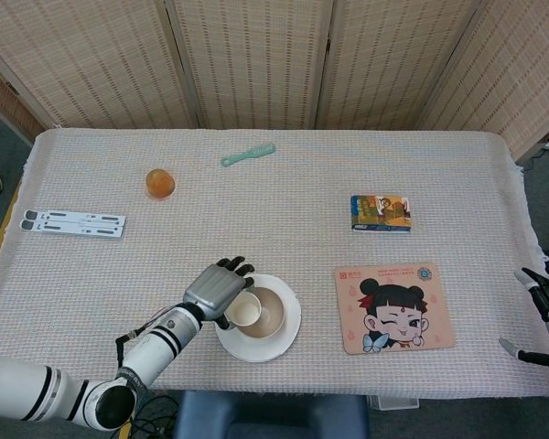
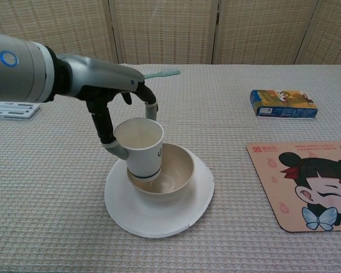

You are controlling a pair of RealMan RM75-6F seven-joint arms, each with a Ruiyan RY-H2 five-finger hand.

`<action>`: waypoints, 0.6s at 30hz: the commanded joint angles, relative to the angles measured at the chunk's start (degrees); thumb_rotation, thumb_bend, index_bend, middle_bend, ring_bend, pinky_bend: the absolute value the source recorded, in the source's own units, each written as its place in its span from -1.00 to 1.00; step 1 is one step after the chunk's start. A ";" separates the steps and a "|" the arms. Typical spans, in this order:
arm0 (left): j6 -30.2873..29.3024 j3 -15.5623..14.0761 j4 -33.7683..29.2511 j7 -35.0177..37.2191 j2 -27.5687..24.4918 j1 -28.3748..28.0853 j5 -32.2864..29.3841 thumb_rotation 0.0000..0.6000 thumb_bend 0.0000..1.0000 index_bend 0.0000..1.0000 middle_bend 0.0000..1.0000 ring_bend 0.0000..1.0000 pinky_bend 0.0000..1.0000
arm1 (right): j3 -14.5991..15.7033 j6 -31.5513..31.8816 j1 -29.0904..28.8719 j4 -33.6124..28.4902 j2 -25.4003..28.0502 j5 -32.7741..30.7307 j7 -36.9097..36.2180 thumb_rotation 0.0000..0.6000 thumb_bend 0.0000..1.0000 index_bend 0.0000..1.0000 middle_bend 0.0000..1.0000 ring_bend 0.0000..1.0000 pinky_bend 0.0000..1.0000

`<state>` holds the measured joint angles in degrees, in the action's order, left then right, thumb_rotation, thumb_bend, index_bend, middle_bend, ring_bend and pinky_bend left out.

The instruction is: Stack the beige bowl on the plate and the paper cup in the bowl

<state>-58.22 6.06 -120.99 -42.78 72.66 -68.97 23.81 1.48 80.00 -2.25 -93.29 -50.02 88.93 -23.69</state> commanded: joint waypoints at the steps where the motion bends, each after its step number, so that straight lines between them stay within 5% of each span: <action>1: 0.20 -0.33 1.20 1.02 1.25 0.02 0.83 1.00 -0.58 0.00 -0.68 -1.00 -0.66 | 0.07 0.09 0.03 0.06 0.05 0.17 -0.14 1.00 -0.62 -1.00 -1.00 -1.00 -1.00; 18: 2.99 -1.28 7.69 4.69 6.24 -0.41 3.67 1.00 -0.58 -0.01 -0.67 -1.00 -0.66 | 0.12 0.93 0.31 0.72 0.19 0.43 -1.55 1.00 -0.62 -1.00 -1.00 -1.00 -1.00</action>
<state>-55.40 4.90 -113.59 -38.30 78.65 -69.35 27.32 1.59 80.90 -1.95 -92.59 -49.84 89.34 -25.22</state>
